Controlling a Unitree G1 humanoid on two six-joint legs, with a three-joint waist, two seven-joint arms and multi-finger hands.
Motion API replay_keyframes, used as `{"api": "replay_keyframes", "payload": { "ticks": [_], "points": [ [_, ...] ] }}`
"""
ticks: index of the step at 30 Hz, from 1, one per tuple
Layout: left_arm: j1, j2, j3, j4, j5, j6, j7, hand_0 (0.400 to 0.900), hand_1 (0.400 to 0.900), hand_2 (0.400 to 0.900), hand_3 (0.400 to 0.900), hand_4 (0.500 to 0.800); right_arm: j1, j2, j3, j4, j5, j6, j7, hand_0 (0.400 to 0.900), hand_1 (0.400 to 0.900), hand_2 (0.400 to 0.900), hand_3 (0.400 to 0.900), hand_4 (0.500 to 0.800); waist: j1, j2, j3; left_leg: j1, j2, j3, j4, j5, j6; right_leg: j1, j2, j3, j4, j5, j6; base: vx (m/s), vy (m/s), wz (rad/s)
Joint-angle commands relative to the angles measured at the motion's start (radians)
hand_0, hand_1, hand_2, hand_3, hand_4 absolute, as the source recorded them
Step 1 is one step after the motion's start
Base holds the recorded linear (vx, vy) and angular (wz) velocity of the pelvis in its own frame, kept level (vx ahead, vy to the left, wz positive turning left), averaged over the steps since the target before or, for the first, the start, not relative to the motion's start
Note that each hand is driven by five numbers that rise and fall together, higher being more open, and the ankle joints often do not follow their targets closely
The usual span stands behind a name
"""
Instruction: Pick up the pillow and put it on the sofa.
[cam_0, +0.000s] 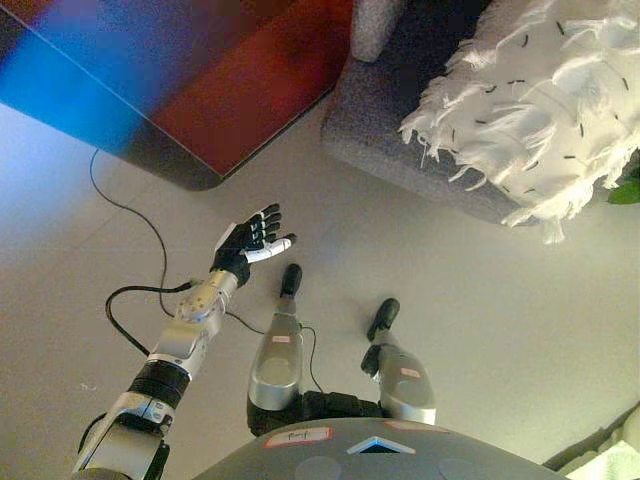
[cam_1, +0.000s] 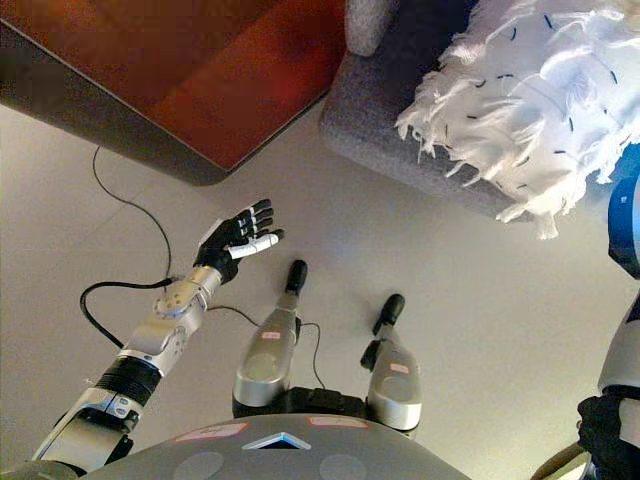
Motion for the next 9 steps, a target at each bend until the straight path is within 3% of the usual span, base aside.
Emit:
{"api": "replay_keyframes", "payload": {
  "ticks": [1,9],
  "points": [
    [0.012,0.019,-0.033,-0.022,-0.022,-0.057,0.001,0.9,0.9,0.9,0.9,0.8,0.04,0.012,-0.004,-0.143,0.063,-0.07,-0.099,0.9,0.9,0.9,0.9,0.8,-0.038,-0.09,-0.2,0.085,0.0,0.048,-0.005,-0.089,-0.008,0.017,-0.037,0.046,0.022,-0.004,0.061,0.0,0.073,-0.24],
    [0.018,-0.028,0.024,0.02,0.011,-0.047,0.014,0.9,0.9,0.9,0.9,0.8,0.453,0.048,-0.288,-0.598,0.061,-0.105,-0.12,0.9,0.9,0.9,0.9,0.8,-0.12,-0.083,-0.236,0.143,-0.004,0.107,-0.009,-0.12,0.012,0.028,-0.05,0.091,0.031,-0.002,0.068,0.0,0.069,-0.26]
  ]
}}
